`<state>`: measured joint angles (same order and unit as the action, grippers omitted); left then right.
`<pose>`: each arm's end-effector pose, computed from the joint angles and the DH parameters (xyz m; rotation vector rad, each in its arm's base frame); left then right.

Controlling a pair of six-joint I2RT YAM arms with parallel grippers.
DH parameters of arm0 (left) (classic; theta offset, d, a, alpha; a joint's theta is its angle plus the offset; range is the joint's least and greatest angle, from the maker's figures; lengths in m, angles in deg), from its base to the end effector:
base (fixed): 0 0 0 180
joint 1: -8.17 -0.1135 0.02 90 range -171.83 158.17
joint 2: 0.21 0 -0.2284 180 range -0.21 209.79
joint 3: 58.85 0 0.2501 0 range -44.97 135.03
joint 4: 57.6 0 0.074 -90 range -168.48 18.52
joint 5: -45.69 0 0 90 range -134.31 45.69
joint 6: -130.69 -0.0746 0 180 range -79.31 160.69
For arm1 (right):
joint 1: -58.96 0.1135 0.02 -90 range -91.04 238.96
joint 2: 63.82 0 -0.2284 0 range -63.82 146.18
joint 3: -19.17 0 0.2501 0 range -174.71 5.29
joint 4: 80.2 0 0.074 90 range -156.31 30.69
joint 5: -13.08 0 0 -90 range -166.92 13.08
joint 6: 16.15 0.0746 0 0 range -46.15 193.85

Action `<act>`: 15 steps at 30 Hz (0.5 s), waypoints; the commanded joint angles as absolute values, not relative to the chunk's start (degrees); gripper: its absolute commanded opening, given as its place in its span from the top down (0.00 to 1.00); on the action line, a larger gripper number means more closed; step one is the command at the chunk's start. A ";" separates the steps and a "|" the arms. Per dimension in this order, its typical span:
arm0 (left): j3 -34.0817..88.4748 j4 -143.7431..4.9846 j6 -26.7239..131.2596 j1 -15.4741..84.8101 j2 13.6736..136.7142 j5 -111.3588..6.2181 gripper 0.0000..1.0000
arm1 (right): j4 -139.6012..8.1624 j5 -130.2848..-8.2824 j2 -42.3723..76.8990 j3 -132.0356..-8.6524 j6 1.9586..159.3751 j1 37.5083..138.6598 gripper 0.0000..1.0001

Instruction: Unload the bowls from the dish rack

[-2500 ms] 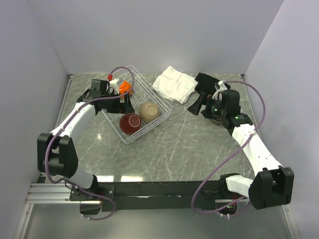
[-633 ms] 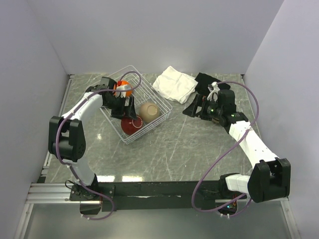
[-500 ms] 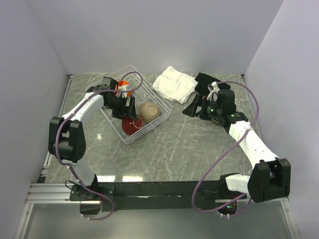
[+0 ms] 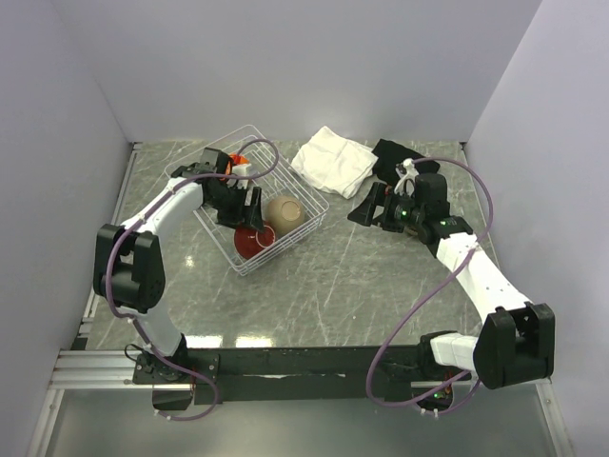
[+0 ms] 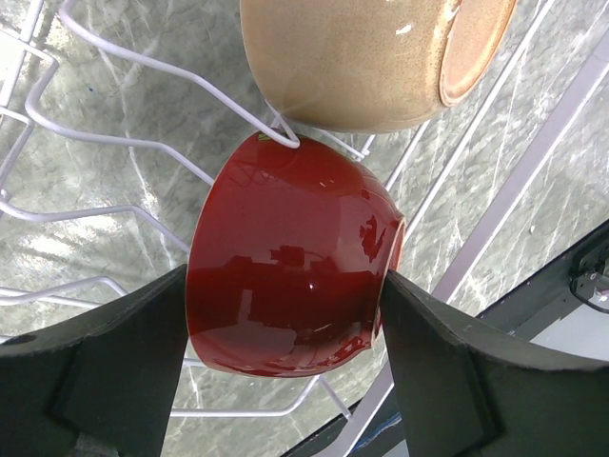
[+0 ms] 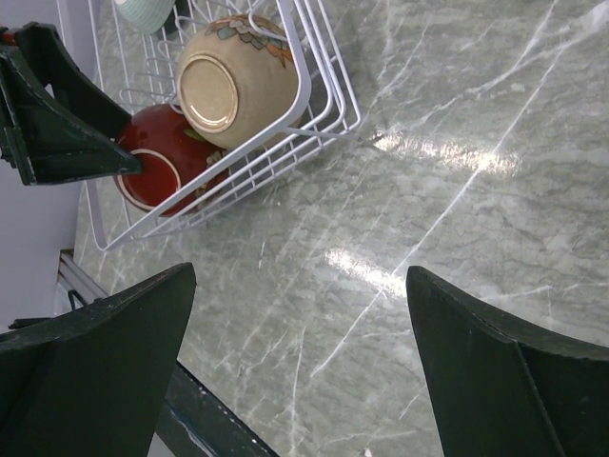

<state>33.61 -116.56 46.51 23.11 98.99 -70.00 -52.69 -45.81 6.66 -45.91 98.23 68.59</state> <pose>0.3424 -0.1248 0.1809 0.3492 2.6999 -0.7153 0.2976 0.0896 0.2303 -0.0473 2.1941 0.9228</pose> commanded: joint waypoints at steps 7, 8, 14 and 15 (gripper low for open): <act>36.06 -117.54 46.40 23.55 94.54 -72.78 0.45 | -53.48 -46.34 2.98 -45.51 98.11 69.06 0.01; 36.50 -117.62 46.31 23.64 94.27 -72.79 0.48 | -53.31 -46.34 2.89 -45.51 98.20 69.06 0.01; 37.90 -117.54 45.70 23.90 91.02 -72.79 0.69 | -52.96 -47.13 2.10 -45.86 98.37 69.07 0.00; 38.08 -117.54 45.70 23.99 90.24 -72.79 0.70 | -52.96 -47.22 2.10 -45.95 98.37 69.15 0.00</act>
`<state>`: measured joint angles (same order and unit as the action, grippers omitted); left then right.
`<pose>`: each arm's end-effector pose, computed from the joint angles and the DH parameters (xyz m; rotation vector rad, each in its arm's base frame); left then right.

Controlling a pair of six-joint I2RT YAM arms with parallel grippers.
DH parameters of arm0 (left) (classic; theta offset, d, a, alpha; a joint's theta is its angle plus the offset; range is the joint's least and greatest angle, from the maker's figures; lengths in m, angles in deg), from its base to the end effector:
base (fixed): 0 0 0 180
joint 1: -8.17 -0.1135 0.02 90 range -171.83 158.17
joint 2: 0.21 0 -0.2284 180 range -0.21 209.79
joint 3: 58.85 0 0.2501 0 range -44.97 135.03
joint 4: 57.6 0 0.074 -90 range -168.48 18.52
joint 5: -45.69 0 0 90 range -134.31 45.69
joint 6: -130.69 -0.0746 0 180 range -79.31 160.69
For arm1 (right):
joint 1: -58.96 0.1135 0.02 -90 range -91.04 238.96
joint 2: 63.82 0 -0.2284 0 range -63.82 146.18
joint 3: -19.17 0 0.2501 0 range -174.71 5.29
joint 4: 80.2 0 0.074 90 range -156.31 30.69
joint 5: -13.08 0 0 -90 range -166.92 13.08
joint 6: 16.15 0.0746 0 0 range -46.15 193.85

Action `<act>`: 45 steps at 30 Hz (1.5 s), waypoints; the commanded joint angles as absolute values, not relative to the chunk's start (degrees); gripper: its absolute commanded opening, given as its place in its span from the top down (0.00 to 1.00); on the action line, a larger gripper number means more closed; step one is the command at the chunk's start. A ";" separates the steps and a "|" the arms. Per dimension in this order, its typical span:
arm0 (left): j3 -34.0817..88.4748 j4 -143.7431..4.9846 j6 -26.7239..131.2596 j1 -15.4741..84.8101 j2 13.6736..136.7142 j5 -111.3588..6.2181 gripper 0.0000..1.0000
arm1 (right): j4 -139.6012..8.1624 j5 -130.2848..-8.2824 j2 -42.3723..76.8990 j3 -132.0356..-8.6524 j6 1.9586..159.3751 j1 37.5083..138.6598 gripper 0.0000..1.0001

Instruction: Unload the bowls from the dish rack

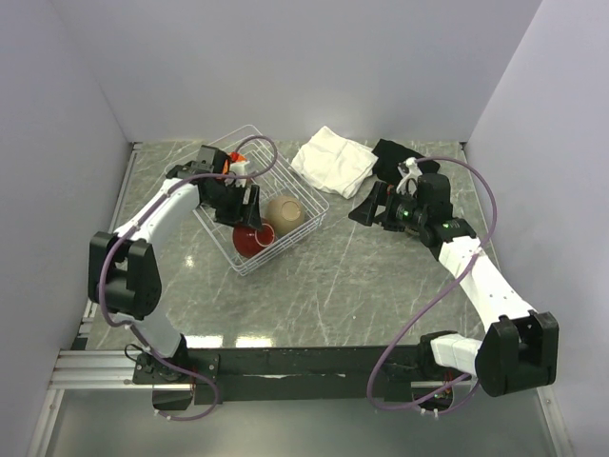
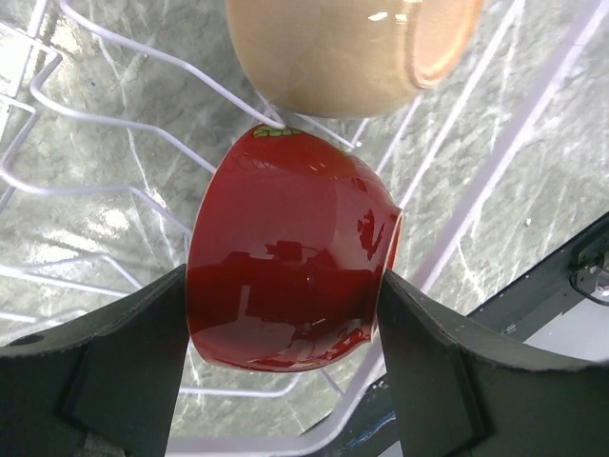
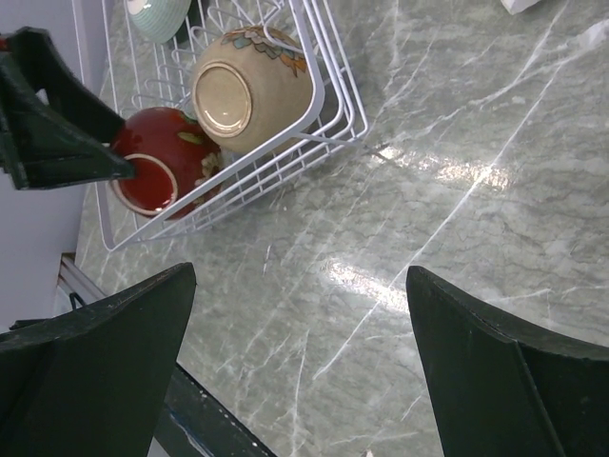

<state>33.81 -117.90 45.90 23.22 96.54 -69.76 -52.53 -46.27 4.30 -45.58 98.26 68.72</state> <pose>0.3368 -0.1238 0.1950 0.3690 2.6733 -0.7069 0.2921 0.0888 0.2395 -0.0559 2.1625 0.9150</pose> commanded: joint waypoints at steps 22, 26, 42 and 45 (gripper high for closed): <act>37.74 -104.19 37.71 35.23 80.91 -56.18 0.92 | -50.24 -56.16 -1.06 -47.88 100.57 69.15 0.00; 35.28 -98.83 34.10 39.88 78.55 -52.75 0.94 | -47.69 -58.99 -2.64 -48.93 99.96 69.07 0.00; 15.51 -64.40 8.81 65.99 75.10 -26.83 0.99 | -37.58 -69.19 -6.25 -52.19 100.49 67.92 0.00; 11.30 -54.92 3.89 70.47 77.48 -21.39 0.99 | -34.51 -68.49 -5.37 -53.77 99.69 68.01 0.00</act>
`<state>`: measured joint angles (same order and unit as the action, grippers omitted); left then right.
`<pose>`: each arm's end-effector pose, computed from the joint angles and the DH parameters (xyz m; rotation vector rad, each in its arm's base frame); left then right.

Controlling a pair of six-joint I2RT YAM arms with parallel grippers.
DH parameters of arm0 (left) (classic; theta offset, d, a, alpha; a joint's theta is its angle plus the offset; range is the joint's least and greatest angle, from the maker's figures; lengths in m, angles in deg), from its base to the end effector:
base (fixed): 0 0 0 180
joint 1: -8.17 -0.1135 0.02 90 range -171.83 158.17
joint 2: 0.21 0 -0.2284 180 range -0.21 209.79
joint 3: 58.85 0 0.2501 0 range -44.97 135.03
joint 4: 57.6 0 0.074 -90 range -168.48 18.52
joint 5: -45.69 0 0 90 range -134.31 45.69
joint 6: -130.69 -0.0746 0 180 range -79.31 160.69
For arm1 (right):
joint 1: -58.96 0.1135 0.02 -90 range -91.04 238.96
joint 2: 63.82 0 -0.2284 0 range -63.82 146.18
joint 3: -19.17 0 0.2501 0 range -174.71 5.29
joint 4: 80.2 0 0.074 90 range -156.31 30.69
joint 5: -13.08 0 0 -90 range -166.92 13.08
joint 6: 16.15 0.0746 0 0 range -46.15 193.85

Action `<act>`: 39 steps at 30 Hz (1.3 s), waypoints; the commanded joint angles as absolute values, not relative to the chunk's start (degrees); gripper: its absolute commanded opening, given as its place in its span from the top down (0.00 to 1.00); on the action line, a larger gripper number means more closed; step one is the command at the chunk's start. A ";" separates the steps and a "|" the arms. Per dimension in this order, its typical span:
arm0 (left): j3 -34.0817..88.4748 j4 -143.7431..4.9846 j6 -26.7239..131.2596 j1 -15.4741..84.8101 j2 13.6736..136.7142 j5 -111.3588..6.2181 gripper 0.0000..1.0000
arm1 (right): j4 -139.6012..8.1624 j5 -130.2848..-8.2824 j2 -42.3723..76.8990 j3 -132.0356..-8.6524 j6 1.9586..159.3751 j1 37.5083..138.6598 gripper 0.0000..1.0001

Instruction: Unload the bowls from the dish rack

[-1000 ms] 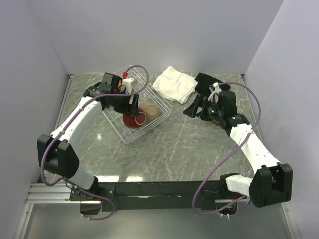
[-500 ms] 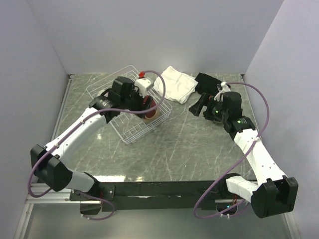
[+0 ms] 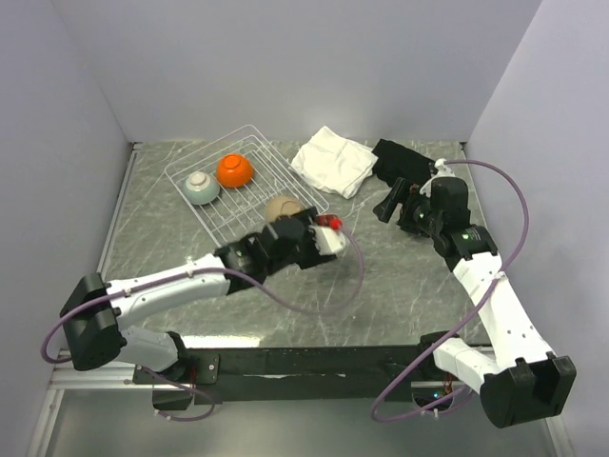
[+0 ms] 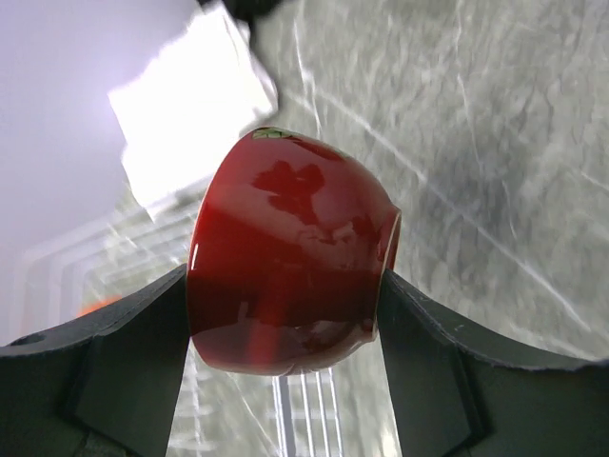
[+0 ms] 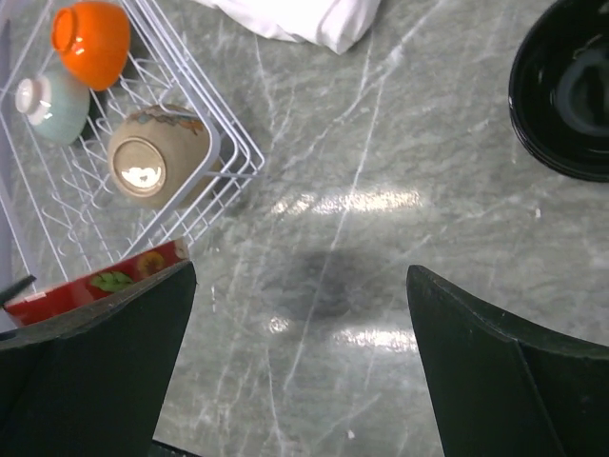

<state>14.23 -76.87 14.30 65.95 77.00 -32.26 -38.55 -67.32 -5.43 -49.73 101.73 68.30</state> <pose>0.2018 -0.2910 0.2599 1.2177 1.5520 -0.1497 0.2669 0.0565 0.2773 0.2464 2.1432 0.5595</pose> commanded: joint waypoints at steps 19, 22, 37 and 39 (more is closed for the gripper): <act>-0.41 -18.23 -16.00 80.50 93.83 -16.18 0.99 | -13.94 -63.04 12.19 -69.94 97.23 70.29 0.00; -1.11 -17.52 -16.18 80.59 94.44 -16.36 0.99 | -11.83 -63.04 16.67 -72.84 97.06 71.78 0.00; -1.82 -18.83 -19.69 81.20 95.59 -15.57 0.99 | 3.37 -63.13 36.01 -86.73 91.62 77.59 0.22; -1.91 -19.10 -19.78 81.47 95.76 -15.39 0.99 | 5.74 -64.61 37.51 -88.13 90.82 78.20 0.23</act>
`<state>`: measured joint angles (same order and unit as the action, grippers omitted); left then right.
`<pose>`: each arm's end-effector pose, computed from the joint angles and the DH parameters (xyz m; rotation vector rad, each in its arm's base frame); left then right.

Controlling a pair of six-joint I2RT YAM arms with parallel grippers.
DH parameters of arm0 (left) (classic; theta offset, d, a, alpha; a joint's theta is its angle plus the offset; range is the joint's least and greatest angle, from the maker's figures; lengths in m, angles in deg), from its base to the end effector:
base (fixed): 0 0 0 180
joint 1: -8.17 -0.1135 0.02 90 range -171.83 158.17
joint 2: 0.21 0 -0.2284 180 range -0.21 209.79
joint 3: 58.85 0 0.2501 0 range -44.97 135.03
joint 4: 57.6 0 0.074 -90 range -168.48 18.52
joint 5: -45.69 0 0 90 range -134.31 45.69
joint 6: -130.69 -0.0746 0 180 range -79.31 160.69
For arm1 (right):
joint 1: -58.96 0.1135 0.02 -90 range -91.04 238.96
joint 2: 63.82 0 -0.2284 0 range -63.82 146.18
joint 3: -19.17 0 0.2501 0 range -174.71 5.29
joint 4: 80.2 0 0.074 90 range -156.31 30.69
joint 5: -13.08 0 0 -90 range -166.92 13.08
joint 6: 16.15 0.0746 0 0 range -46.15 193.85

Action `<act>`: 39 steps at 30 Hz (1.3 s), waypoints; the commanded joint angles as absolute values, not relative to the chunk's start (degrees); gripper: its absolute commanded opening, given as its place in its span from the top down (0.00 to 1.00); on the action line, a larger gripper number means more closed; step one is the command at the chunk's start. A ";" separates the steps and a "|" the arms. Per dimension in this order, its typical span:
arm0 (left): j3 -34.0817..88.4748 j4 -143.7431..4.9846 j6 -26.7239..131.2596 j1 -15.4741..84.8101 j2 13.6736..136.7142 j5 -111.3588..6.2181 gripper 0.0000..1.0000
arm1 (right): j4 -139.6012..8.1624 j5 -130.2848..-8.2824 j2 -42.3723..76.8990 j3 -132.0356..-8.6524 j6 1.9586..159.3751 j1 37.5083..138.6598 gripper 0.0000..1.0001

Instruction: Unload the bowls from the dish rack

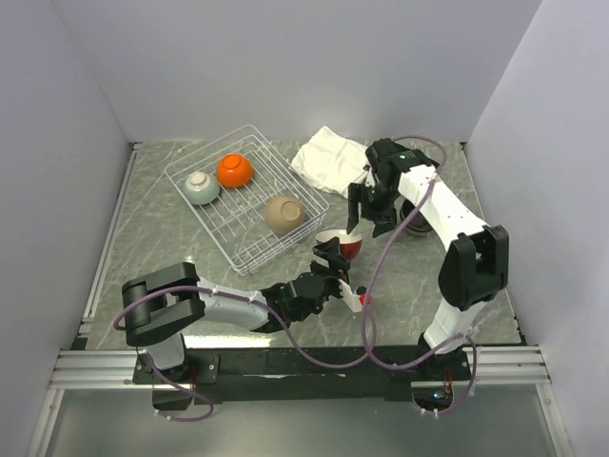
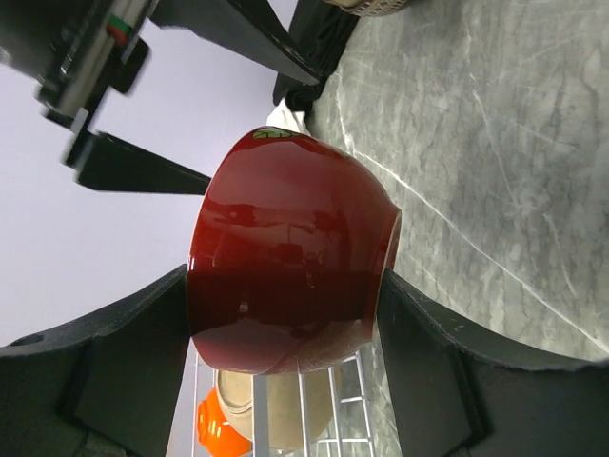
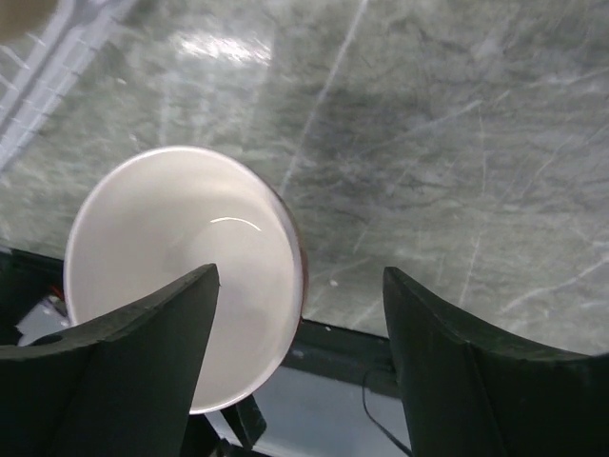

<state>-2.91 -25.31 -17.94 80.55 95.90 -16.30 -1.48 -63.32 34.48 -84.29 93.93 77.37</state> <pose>0.1466 -0.3458 0.1601 1.3603 1.0159 0.2378 0.3204 0.1251 0.2215 -0.0077 2.9133 0.4666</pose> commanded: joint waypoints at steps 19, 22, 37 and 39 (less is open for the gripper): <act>-1.38 -22.61 -19.52 82.88 96.29 -13.72 0.99 | 7.25 -63.92 41.91 -83.22 88.53 82.69 0.56; -1.29 -23.05 -18.91 83.14 96.20 -13.72 0.98 | 6.99 -64.09 41.83 -82.78 88.53 82.69 0.70; -1.99 -26.13 -10.30 83.32 93.13 -12.85 0.01 | 5.32 -68.83 39.28 -84.10 90.46 78.74 1.00; -1.82 -27.27 -8.45 83.32 92.25 -13.37 0.01 | 4.18 -69.54 38.49 -83.83 90.73 76.46 1.00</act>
